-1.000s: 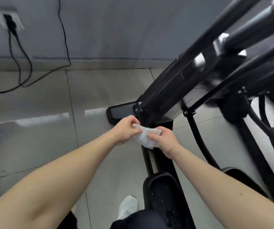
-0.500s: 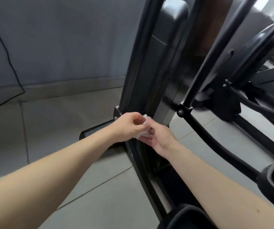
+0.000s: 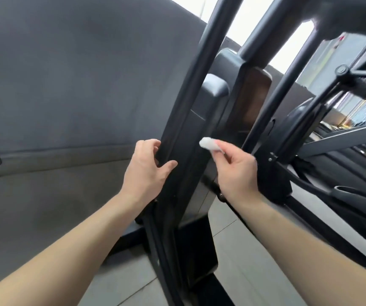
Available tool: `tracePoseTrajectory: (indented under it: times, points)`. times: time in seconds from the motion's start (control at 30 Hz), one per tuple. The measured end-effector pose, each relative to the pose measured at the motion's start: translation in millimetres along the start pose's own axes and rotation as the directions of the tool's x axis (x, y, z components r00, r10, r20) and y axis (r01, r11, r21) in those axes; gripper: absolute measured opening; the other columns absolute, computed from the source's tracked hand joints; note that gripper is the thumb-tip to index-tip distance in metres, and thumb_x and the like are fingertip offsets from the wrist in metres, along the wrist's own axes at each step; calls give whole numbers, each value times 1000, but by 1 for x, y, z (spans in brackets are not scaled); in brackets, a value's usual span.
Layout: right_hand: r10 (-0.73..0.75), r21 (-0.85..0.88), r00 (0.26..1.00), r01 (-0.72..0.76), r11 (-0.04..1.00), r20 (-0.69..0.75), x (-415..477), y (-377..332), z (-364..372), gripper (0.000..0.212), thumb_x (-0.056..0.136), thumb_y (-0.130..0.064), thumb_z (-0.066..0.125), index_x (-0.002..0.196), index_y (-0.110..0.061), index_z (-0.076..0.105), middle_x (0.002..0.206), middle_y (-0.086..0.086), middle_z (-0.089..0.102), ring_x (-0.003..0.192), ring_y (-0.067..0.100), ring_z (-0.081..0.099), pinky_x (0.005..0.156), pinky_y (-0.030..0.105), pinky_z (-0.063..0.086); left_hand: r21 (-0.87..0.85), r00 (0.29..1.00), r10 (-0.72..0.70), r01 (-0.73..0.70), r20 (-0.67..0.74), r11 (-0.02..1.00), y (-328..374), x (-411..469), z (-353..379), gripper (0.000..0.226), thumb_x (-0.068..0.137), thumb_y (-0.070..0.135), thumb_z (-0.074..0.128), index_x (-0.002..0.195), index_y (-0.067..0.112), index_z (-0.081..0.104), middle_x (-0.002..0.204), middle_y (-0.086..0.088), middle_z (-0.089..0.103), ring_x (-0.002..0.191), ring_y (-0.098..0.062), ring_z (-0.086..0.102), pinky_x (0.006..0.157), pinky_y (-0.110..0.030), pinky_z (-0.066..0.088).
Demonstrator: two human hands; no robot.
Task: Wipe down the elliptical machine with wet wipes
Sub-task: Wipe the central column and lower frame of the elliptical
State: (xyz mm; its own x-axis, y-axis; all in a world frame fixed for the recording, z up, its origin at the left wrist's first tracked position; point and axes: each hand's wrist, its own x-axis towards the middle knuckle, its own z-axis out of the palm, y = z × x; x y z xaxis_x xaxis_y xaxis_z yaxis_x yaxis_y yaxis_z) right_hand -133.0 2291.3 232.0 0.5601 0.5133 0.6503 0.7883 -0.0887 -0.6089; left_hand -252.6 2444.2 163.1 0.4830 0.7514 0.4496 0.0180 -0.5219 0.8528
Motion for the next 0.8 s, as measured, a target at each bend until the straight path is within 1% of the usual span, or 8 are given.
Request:
tracePoseTrajectory:
  times: [0.07,0.17,0.23,0.3,0.37,0.5,0.7,0.8]
  points:
    - [-295,-94,955,291,952,-31,29,-4,-7,26,99,-6,65,123,-5,73,124,3,73,123,11,65,110,33,49,-19,1000,-5,5,-30,1000,2,5,2,45,88,37,79,123,23,55,113,9,51,86,-6,59,84,-37,57]
    - [-648,-281,760,632,722,46,83,-2,-13,24,99,-5,62,118,4,73,125,16,71,126,27,64,114,46,45,-29,998,-7,5,-70,1000,-1,12,6,38,87,35,79,114,25,55,108,10,52,82,-7,60,81,-41,57]
    - [-753,-442,651,706,553,98,113,9,-14,20,100,-3,62,114,1,76,122,14,73,124,28,65,113,52,44,-21,996,2,-4,-90,1000,-4,16,8,34,87,34,79,109,26,55,105,12,52,81,-7,59,79,-42,56]
    - [-781,-569,601,706,421,169,128,24,-13,24,98,4,61,115,-1,76,125,13,72,126,28,64,113,54,44,3,994,30,-29,-109,1000,-7,20,10,32,86,33,80,105,26,55,100,13,52,84,-10,58,78,-42,56]
    - [-744,-655,597,696,294,300,125,35,-14,34,95,4,59,127,-1,70,139,16,63,137,30,54,116,53,39,40,989,71,-67,-126,997,-9,24,11,32,84,33,82,102,25,55,97,12,53,88,-13,56,75,-43,55]
    - [-564,-703,660,686,185,495,108,36,-22,56,99,-28,53,149,-3,48,162,15,35,155,29,24,124,54,23,135,981,115,-94,-154,986,-8,30,14,34,83,34,83,97,21,55,94,10,54,87,-15,55,69,-42,53]
    - [-493,-814,743,570,113,452,150,-4,-32,68,102,-46,40,155,-3,40,164,13,32,156,27,20,127,52,11,103,974,100,-80,-202,991,-7,31,24,31,84,28,82,95,17,55,95,8,53,91,-18,54,69,-45,53]
    - [-431,-875,826,461,148,362,178,-25,-29,72,102,-50,29,155,-2,38,164,15,32,157,28,17,128,48,2,114,964,131,-107,-231,988,-12,33,25,31,81,25,84,98,16,59,93,7,55,89,-19,55,74,-47,52]
